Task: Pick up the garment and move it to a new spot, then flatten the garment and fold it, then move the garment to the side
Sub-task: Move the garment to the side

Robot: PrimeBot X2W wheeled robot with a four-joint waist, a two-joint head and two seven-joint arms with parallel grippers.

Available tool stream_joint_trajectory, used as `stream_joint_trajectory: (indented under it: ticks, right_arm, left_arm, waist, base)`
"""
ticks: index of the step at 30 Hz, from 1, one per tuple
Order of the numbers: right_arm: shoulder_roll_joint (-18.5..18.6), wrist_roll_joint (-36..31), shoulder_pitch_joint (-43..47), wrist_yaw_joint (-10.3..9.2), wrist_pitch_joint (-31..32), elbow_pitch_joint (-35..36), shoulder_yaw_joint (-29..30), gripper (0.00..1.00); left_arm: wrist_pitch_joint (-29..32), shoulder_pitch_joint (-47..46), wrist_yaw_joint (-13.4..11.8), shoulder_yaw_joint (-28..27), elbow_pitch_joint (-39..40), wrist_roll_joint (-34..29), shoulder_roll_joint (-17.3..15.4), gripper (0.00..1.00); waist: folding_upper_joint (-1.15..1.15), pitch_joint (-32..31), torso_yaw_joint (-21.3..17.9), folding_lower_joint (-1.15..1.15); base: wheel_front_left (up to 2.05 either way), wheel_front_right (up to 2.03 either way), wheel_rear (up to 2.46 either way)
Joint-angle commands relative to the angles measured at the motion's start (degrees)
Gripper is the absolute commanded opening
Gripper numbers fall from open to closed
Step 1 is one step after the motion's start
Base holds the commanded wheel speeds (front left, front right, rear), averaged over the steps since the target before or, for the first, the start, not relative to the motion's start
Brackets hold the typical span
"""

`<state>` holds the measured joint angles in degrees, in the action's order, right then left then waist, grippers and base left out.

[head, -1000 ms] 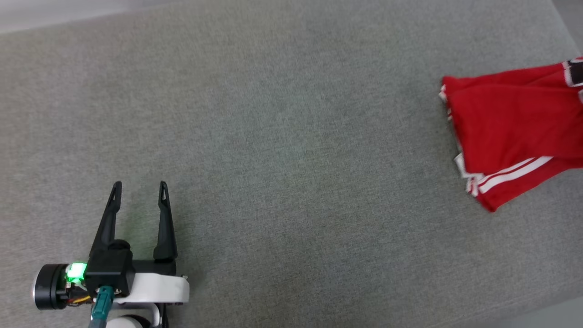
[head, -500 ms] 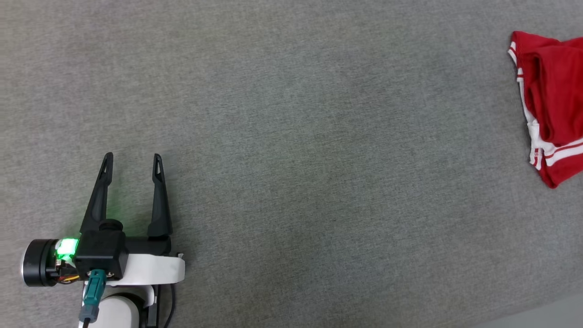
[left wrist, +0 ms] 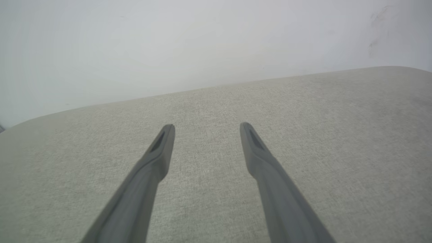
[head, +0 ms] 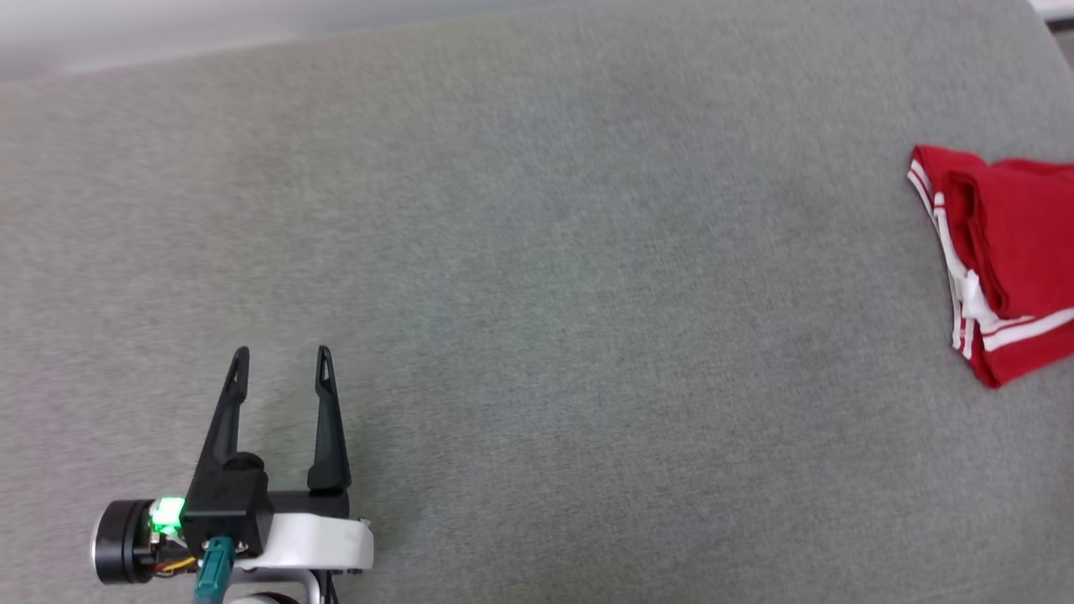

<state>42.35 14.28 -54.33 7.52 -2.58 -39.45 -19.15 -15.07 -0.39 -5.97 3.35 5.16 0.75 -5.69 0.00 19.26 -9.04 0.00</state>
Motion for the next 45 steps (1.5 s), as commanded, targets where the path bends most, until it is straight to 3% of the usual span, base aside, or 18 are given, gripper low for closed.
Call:
stream_joint_trajectory:
  ticks: [1,7,17,25,33,45]
  right_arm:
    - [-1.7,-1.6,0.7,-0.06,-2.9,0.8,1.6,1.0]
    - [-9.7,-7.8,5.8,-0.06,-11.5,6.9,7.9,1.0]
    - [-22.8,-10.2,21.9,-0.06,-12.6,22.6,14.5,1.0]
    - [-29.0,-10.7,35.0,-0.06,-12.6,31.8,15.7,1.0]
    - [-35.1,-10.3,47.6,-0.06,-12.6,36.1,19.0,1.0]
    - [-39.4,-8.9,60.5,-0.05,-12.6,39.2,21.7,1.0]
  left_arm:
    - [-0.1,0.8,-0.3,0.1,-0.2,0.3,0.2,1.0]
    - [-0.1,2.8,-0.6,0.3,-1.0,0.6,1.0,1.0]
    - [-0.1,5.1,-0.3,0.6,-2.9,0.8,1.8,1.0]
    - [-0.1,7.2,-0.2,0.4,-4.0,0.8,2.0,1.0]
    - [-0.1,8.9,0.2,0.6,-4.8,0.7,2.2,1.0]
    - [-0.1,11.1,1.0,0.2,-5.7,1.4,2.4,1.0]
  waist:
    - [0.0,-2.7,1.8,0.0]
    - [0.0,-6.2,4.3,0.0]
    - [0.0,-11.0,8.1,0.0]
    - [0.0,-14.0,9.5,0.0]
    - [0.0,-16.4,10.6,0.0]
    - [0.0,-19.2,11.5,0.0]
  base:
    - [0.0,0.0,0.0]
    - [0.0,0.0,0.0]
    - [0.0,0.0,0.0]
    - [0.0,0.0,0.0]
    - [0.0,0.0,0.0]
    - [0.0,0.0,0.0]
